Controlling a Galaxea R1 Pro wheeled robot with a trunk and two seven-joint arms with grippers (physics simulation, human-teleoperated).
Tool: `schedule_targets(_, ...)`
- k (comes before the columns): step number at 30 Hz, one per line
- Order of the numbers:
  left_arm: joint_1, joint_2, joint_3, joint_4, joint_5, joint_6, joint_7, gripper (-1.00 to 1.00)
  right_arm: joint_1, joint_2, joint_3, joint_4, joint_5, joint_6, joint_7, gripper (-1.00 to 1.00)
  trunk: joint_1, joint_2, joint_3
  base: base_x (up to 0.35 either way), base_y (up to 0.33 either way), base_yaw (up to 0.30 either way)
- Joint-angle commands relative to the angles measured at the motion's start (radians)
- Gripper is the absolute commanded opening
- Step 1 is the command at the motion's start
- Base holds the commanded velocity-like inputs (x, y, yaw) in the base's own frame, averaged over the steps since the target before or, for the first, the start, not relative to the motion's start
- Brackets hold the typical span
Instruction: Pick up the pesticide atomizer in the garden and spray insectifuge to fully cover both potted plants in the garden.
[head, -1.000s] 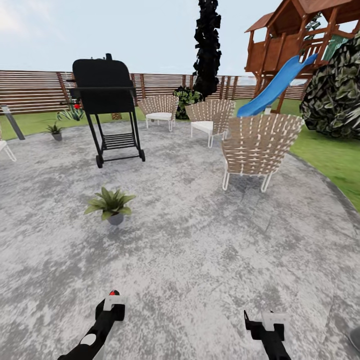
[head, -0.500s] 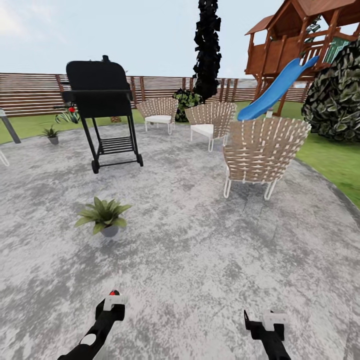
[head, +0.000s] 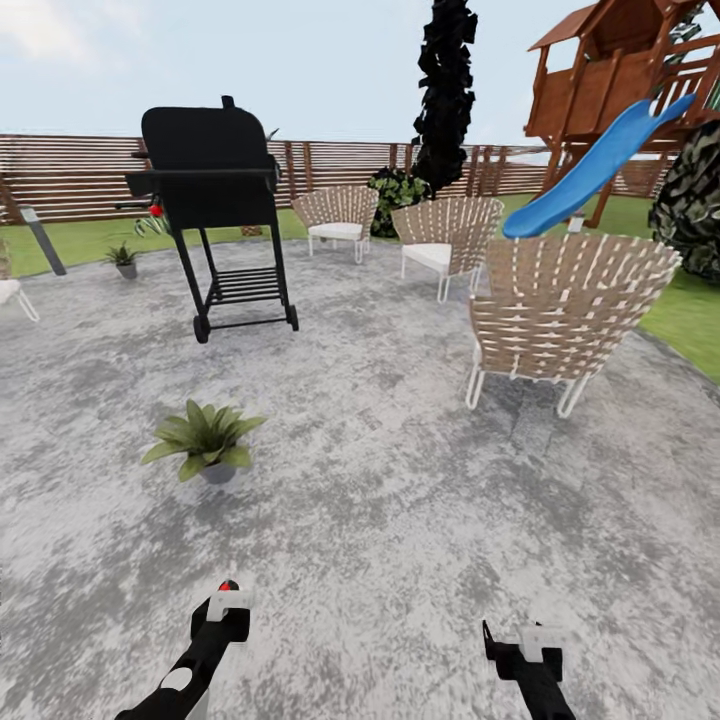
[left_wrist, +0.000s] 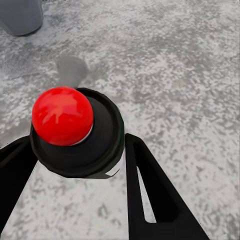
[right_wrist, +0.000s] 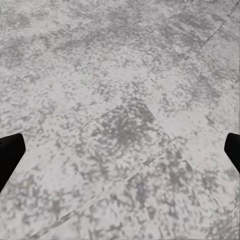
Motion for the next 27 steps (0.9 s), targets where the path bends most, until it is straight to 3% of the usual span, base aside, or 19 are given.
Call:
schedule_targets(1, -0.001, 0.000, 0.000, 0.001, -0.002, -0.003, 0.000, -1.00, 0.000, 0.000, 0.001, 0.001, 0.001, -0.003, -0.003, 1.00, 0.000, 0.000, 0.000, 0.278, -0.161, 0.245)
schedule_targets(7, -0.001, 0.000, 0.000, 0.002, -0.002, -0.003, 0.000, -1.00, 0.000, 0.000, 0.001, -0.001, 0.001, -0.003, -0.003, 1.00, 0.000, 0.000, 0.004, 0.197, -0.118, 0.246)
schedule_targets(21, -0.002, -0.004, -0.005, -0.001, 0.000, -0.001, -0.007, -1.00, 0.000, 0.003, 0.001, 0.000, 0.002, -0.003, -0.004, 1.00, 0.000, 0.000, 0.015, 0.008, -0.005, 0.246)
schedule_targets(27, -0.008, -0.002, -0.003, -0.003, 0.002, 0.093, -0.011, -1.00, 0.000, 0.003, 0.002, -0.003, 0.002, -0.003, -0.005, 1.00, 0.000, 0.000, 0.020, 0.000, 0.000, 0.240)
